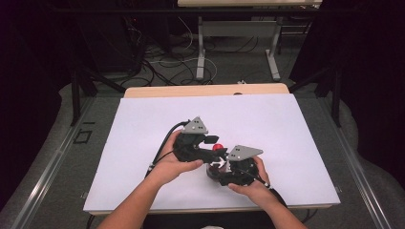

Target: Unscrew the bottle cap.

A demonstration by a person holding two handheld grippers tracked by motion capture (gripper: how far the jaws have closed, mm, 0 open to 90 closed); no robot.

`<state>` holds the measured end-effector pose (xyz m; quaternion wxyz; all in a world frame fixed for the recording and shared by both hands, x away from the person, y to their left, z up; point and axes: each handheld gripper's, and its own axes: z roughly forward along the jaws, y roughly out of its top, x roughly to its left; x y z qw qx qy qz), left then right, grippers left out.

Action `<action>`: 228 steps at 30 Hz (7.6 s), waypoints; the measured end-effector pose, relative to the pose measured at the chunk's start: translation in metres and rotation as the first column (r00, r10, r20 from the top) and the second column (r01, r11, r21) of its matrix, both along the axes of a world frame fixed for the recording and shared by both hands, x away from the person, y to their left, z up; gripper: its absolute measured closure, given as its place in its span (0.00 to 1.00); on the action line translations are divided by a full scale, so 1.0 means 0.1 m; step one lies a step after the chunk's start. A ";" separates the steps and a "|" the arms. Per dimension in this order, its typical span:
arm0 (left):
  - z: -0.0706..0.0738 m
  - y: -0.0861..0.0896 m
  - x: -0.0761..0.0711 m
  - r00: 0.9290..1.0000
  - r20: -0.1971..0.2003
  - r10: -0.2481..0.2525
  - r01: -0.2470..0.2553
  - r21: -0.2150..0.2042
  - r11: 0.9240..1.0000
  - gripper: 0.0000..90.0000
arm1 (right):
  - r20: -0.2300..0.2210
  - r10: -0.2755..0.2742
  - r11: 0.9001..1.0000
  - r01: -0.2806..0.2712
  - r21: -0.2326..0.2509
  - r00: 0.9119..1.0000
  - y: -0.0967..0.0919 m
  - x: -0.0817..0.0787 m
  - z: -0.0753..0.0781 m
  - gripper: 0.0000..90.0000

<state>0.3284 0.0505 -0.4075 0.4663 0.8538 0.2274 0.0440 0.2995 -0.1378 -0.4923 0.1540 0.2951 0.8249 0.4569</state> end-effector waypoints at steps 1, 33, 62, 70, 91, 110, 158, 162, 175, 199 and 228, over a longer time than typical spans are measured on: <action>-0.02 -0.01 0.01 1.000 0.010 0.002 -0.002 -0.005 1.000 0.60 | 0.010 0.009 1.000 -0.009 0.001 1.000 0.00 0.00 0.00 0.34; 0.01 0.05 -0.03 0.997 -0.003 0.077 -0.077 -0.084 0.994 0.51 | 0.003 -0.015 1.000 0.015 0.011 1.000 -0.01 0.02 -0.01 0.33; -0.11 -0.15 -0.11 0.983 0.049 0.179 -0.176 -0.063 0.982 0.68 | 0.001 -0.038 0.999 0.038 -0.005 0.999 0.01 0.00 -0.02 0.34; -0.02 -0.06 -0.09 0.991 0.033 0.127 -0.123 -0.085 0.989 0.59 | -0.001 -0.025 1.000 0.025 0.003 1.000 0.00 0.00 -0.02 0.34; -0.04 0.06 0.03 0.998 0.006 -0.055 0.056 -0.014 0.998 0.68 | 0.006 0.008 1.000 -0.008 -0.010 1.000 0.04 -0.02 -0.03 0.34; 0.04 -0.05 -0.11 0.985 0.019 0.169 -0.168 -0.059 0.984 0.56 | -0.001 -0.037 0.999 0.037 0.002 0.999 0.00 0.00 -0.01 0.33; 0.10 0.00 -0.05 0.993 -0.032 0.114 -0.114 -0.021 0.993 0.53 | 0.006 -0.017 1.000 0.017 0.007 1.000 0.01 -0.01 -0.02 0.33; 0.09 0.07 -0.02 0.998 -0.031 0.050 -0.050 -0.013 0.999 0.53 | 0.001 -0.009 1.000 0.009 0.015 1.000 0.02 -0.02 -0.01 0.33; 0.00 0.05 0.05 1.000 -0.022 -0.005 0.004 -0.014 1.000 0.61 | 0.000 0.013 1.000 -0.013 0.005 1.000 0.05 -0.04 -0.02 0.33; 0.05 -0.12 -0.12 0.989 0.005 0.150 -0.150 -0.024 0.988 0.55 | 0.018 -0.042 0.999 0.041 0.007 0.999 0.02 -0.03 -0.02 0.34; -0.02 -0.04 -0.01 1.000 0.021 0.003 -0.003 0.005 1.000 0.68 | 0.003 0.008 1.000 -0.008 -0.003 1.000 0.04 -0.04 -0.02 0.34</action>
